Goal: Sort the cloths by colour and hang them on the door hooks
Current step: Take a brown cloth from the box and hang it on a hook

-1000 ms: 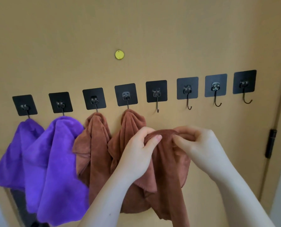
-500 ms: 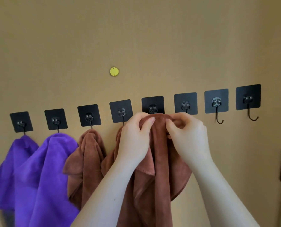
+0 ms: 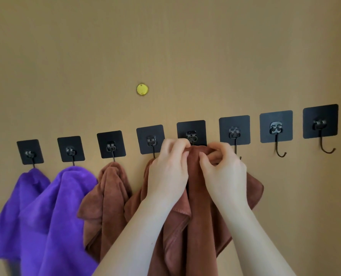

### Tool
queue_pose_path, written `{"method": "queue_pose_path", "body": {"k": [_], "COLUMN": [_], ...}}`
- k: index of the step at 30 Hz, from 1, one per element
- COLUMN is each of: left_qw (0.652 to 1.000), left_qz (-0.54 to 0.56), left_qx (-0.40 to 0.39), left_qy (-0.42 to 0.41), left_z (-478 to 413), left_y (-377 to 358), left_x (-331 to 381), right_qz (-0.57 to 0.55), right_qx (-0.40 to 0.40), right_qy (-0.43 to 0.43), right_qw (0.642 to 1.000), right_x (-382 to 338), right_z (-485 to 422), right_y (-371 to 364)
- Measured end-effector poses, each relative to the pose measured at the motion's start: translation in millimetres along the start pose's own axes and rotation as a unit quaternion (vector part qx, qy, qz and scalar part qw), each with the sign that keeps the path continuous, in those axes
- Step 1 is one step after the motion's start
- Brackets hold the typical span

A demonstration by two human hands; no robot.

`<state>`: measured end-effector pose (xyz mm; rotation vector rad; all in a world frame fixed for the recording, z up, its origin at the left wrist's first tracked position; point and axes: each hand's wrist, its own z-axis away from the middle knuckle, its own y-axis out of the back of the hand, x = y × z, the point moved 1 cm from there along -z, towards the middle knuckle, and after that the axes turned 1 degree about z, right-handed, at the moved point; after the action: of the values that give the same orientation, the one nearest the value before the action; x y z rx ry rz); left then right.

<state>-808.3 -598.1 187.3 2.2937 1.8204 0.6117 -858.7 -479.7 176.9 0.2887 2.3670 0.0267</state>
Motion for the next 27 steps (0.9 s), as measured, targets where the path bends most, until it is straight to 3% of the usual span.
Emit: {"method": "queue_pose_path", "body": {"k": [8,12,16,22,27], "left_qw": [1.0,0.994,0.99,0.967,0.947], "left_qz": [-0.005,-0.094,-0.078,0.025,0.102], "left_qx": [-0.001,-0.005,-0.104,-0.252,-0.289], "left_qy": [-0.017,-0.063,-0.061,0.036,0.095], "left_z": [5.3,6.0,3.9,1.6,-5.5], "left_y": [-7.4,-3.6,2.4,20.8,28.0], "left_x": [-7.5,-5.2,-3.5,3.1,1.3], "right_qz": [0.039,0.036,0.022,0.024,0.045], "right_qx": [-0.01,-0.04,-0.099,-0.189,-0.203], "right_qy": [0.028,0.009,-0.051,-0.088,-0.07], "right_qw": [0.999,0.998,0.994,0.978,0.976], "right_x": [14.3,15.8,12.8,11.2,8.7], "right_z": [6.1,10.4,17.0,22.5,19.6], "right_y": [-7.1,-5.3,-2.6,2.9,9.9]}}
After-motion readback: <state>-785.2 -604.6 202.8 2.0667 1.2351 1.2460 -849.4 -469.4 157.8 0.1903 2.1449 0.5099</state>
